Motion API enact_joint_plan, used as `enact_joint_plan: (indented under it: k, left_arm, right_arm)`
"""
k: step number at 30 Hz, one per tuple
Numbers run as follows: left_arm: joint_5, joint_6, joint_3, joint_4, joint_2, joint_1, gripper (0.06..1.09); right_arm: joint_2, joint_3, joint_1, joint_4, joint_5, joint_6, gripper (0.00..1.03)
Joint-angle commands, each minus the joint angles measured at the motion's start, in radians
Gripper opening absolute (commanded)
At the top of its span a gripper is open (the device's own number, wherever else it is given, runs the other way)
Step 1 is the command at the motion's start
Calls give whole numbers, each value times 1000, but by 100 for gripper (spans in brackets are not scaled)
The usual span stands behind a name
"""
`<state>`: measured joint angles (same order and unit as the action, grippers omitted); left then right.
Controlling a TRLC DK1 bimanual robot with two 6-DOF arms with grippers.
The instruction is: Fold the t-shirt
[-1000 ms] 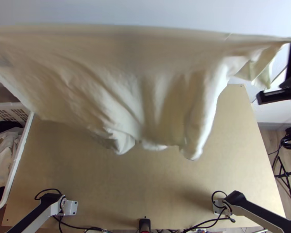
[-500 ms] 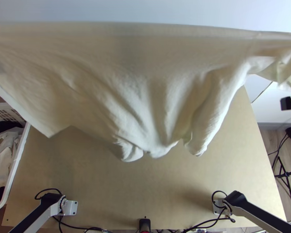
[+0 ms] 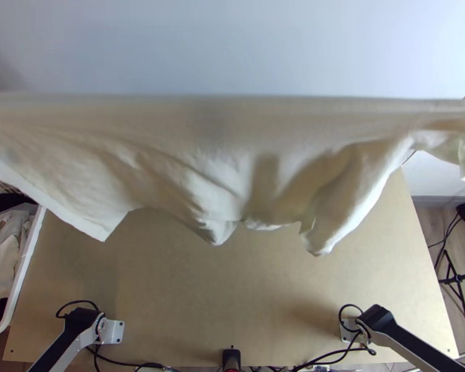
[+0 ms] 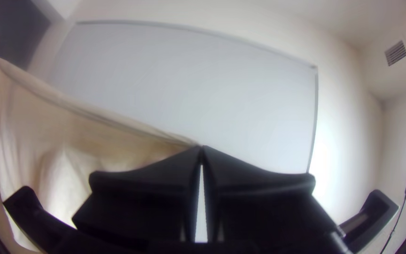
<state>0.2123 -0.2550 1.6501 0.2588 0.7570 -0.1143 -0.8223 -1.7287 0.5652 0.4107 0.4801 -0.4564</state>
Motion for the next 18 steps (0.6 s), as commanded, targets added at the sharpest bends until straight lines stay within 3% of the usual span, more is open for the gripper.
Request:
enact_joint_plan:
  k: [1, 6, 10, 18]
  left_arm:
    - [-31, -12, -50, 100, -117, -2, 9]
    - [-57, -35, -65, 163, -180, -2, 9]
    - [-87, 33, -82, 270, -226, 22, 9]
    - [-194, 63, -308, 500, -315, 85, 9]
  right_arm:
    - [61, -3, -4, 92, 8, 16, 3]
    - [101, -3, -10, 185, 8, 50, 3]
    - [120, 14, -14, 241, 8, 104, 3]
    - [127, 152, -8, 390, -34, 298, 3]
